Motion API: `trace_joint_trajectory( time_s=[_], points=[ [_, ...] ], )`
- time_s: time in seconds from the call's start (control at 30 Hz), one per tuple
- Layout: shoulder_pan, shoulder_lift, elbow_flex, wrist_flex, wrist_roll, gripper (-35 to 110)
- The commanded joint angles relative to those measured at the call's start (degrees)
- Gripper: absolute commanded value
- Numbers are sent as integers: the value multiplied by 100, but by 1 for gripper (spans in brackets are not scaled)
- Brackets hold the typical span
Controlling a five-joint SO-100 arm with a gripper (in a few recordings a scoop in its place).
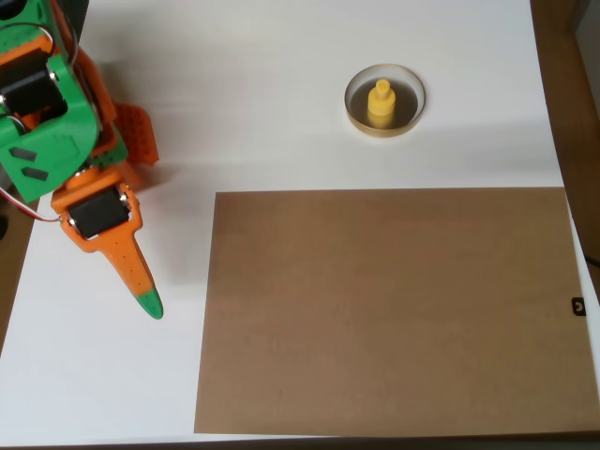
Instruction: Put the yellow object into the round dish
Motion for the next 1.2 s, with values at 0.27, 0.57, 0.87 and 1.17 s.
trace_joint_trajectory(
  time_s=[0.27,0.57,0.87,1.17],
  points=[
    [105,185,281,-88,176,8],
    [264,185,281,-70,308,0],
    [325,185,290,-114,220,1],
    [642,193,299,-141,712,0]
  ],
)
